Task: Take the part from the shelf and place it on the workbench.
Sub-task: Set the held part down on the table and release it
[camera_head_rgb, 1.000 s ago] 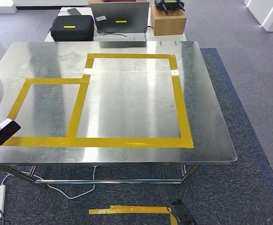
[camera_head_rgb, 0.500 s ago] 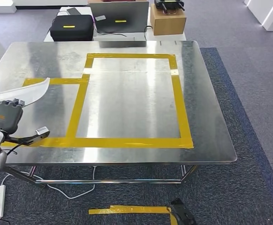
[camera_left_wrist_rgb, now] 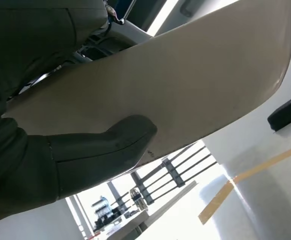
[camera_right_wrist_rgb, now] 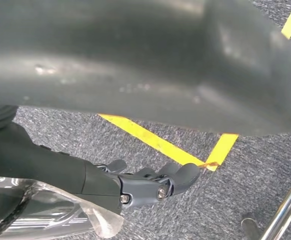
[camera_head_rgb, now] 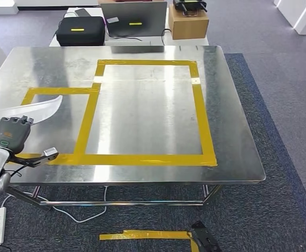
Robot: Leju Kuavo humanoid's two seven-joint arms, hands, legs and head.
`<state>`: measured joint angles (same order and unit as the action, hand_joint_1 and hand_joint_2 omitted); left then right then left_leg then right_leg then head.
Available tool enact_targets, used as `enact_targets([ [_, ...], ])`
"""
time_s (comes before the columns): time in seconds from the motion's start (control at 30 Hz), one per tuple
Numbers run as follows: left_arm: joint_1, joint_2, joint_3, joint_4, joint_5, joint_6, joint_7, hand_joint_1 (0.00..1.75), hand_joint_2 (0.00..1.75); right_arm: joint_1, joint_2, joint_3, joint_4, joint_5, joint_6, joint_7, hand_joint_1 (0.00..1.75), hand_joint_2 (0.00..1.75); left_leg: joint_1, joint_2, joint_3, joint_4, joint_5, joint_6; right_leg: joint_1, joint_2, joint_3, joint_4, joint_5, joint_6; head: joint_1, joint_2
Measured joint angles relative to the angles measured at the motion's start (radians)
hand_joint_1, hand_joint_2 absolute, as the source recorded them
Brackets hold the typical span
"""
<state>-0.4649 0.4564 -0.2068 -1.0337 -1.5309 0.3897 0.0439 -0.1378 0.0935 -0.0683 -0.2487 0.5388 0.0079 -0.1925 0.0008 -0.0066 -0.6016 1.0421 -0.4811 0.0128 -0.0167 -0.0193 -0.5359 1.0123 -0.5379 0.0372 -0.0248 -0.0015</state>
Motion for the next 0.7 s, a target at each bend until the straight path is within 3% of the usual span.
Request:
enact_targets([
  [0.07,0.004,-0.003,0.000,0.011,-0.001,-0.006,0.001,1.75,1.75,0.000,0.000,0.000,0.000,0.000,-0.001,0.001,0.00,0.00,0.000,0.000,0.000,0.000,0.000,0.000,0.000,0.000,0.000,0.000,0.000,0.000,0.000,0.000],
  [0.2,0.014,-0.012,-0.005,0.043,-0.002,-0.008,0.007,0.00,1.75,0.001,0.000,0.000,0.000,-0.001,-0.002,0.001,0.00,0.00,0.000,0.000,0.000,0.000,0.000,0.000,0.000,0.000,0.000,0.000,0.000,0.000,0.000,0.000],
  [0.37,0.015,-0.020,-0.003,0.061,0.007,0.001,0.008,0.00,1.75,0.001,0.000,0.000,0.000,-0.002,-0.004,0.001,0.00,0.00,0.000,0.000,0.000,0.000,0.000,0.000,0.000,0.000,0.000,0.000,0.000,0.000,0.000,0.000],
  [0.5,0.011,-0.029,0.012,0.061,0.038,0.002,-0.007,0.00,0.00,0.001,0.000,0.000,0.000,-0.005,-0.006,0.001,0.00,0.00,0.000,0.000,0.000,0.000,0.000,0.000,0.000,0.000,0.000,0.000,0.000,0.000,0.000,0.000],
  [0.7,-0.003,-0.042,0.032,0.061,0.066,0.015,-0.017,0.00,0.00,0.001,0.000,0.000,0.000,-0.008,-0.009,0.000,0.00,0.00,0.000,0.000,0.000,0.000,0.000,0.000,0.000,0.000,0.000,0.000,0.000,0.000,0.000,0.000],
])
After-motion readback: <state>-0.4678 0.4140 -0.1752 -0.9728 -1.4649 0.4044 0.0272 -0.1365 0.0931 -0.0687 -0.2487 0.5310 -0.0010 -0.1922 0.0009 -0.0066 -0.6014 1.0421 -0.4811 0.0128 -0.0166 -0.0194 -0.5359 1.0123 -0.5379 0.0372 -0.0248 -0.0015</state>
